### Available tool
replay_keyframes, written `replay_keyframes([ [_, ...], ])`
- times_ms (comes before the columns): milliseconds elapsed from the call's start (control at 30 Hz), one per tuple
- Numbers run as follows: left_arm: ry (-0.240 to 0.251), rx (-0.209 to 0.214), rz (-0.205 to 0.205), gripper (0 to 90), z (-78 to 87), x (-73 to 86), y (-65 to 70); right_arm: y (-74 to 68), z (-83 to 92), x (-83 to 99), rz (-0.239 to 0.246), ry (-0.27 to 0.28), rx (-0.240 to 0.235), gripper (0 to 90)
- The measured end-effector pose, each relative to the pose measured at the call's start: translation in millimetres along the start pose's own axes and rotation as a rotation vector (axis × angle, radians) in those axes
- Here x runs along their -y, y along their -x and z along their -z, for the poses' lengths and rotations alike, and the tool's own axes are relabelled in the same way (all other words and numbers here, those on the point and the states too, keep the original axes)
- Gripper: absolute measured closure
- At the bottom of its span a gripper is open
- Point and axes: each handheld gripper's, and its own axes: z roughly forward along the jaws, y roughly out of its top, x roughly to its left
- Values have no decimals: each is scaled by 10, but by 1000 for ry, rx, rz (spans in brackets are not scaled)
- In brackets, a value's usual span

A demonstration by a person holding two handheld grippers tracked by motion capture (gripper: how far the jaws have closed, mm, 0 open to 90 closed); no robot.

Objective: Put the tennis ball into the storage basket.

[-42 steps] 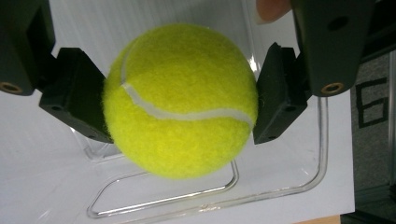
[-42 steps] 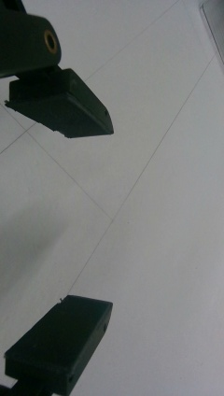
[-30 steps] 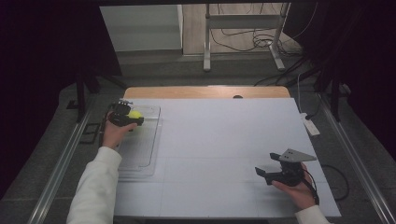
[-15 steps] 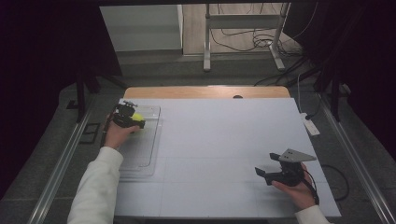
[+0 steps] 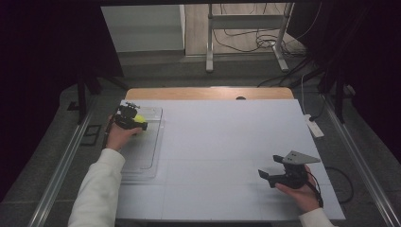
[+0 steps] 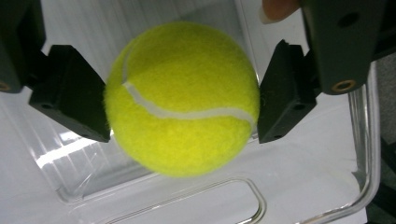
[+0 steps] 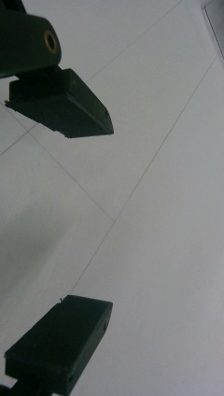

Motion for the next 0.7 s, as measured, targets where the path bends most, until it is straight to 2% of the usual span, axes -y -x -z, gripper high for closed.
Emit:
replay_keyframes([
  [267, 62, 9, -8, 175, 138, -22, 39, -2, 2, -1, 0, 2, 2, 138],
  [567, 150, 74, 18, 160, 310, 34, 3, -2, 7, -3, -1, 3, 2, 138],
  [700, 181, 86, 16, 159, 393, 67, 17, 4, 4, -4, -3, 4, 2, 138],
])
